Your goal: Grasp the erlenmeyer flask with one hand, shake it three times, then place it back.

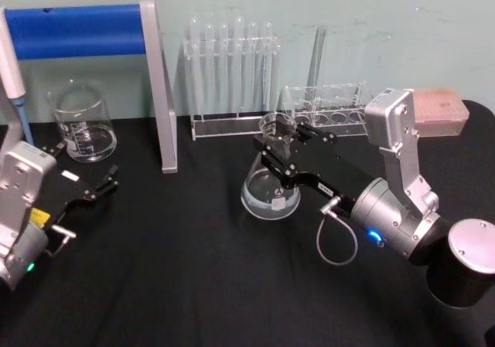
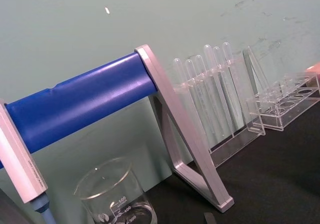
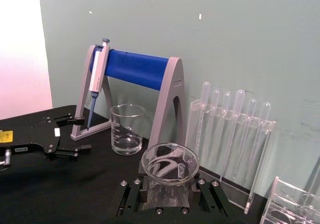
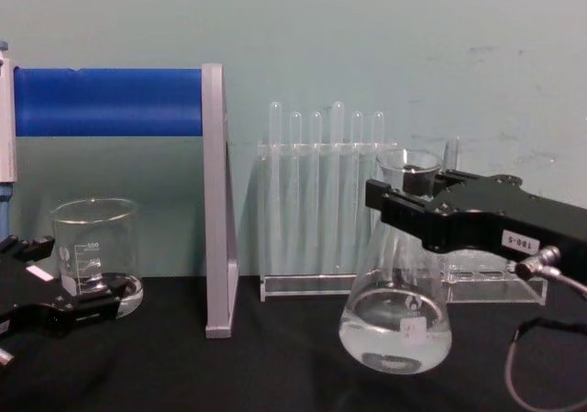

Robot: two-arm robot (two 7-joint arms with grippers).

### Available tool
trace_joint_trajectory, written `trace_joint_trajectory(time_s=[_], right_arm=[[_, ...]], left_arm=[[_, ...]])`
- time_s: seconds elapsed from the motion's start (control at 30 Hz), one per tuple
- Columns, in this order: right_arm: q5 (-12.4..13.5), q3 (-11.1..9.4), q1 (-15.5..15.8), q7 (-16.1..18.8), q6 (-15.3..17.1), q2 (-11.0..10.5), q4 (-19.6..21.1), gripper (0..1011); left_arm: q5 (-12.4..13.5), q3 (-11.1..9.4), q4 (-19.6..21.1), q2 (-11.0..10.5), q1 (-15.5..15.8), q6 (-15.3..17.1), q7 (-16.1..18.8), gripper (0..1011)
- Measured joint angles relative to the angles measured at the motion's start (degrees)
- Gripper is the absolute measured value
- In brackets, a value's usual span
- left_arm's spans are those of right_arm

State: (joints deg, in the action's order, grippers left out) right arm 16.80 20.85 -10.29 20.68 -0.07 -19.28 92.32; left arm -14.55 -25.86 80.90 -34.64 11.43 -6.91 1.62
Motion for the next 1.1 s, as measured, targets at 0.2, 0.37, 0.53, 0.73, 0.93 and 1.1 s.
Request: trace_joint_trajectory(time_s=[0.2, 0.37, 0.53, 0.73, 0.93, 1.1], right_arm=[[0.00, -0.23, 0.21, -0.23, 0.09, 0.26, 0.03, 450], [0.03, -0.35, 0.30, -0.24, 0.08, 0.41, 0.00, 450], [0.03, -0.36, 0.32, -0.22, 0.04, 0.56, -0.16, 450], [0.04, -0.35, 0.31, -0.09, -0.02, 0.65, -0.27, 450], [0.19, -0.35, 0.37, 0.04, 0.00, 0.65, -0.28, 450], [0.21, -0.28, 0.41, 0.08, 0.01, 0.68, -0.27, 450]], left_arm=[[0.00, 0.00, 0.00, 0.00, 0.00, 0.00, 0.00, 1001], [0.00, 0.00, 0.00, 0.00, 0.00, 0.00, 0.00, 1001], [0.00, 0.00, 0.00, 0.00, 0.00, 0.00, 0.00, 1001], [0.00, 0.00, 0.00, 0.00, 0.00, 0.00, 0.00, 1001], [0.00, 0.00, 0.00, 0.00, 0.00, 0.00, 0.00, 1001], [0.00, 0.00, 0.00, 0.00, 0.00, 0.00, 0.00, 1001]])
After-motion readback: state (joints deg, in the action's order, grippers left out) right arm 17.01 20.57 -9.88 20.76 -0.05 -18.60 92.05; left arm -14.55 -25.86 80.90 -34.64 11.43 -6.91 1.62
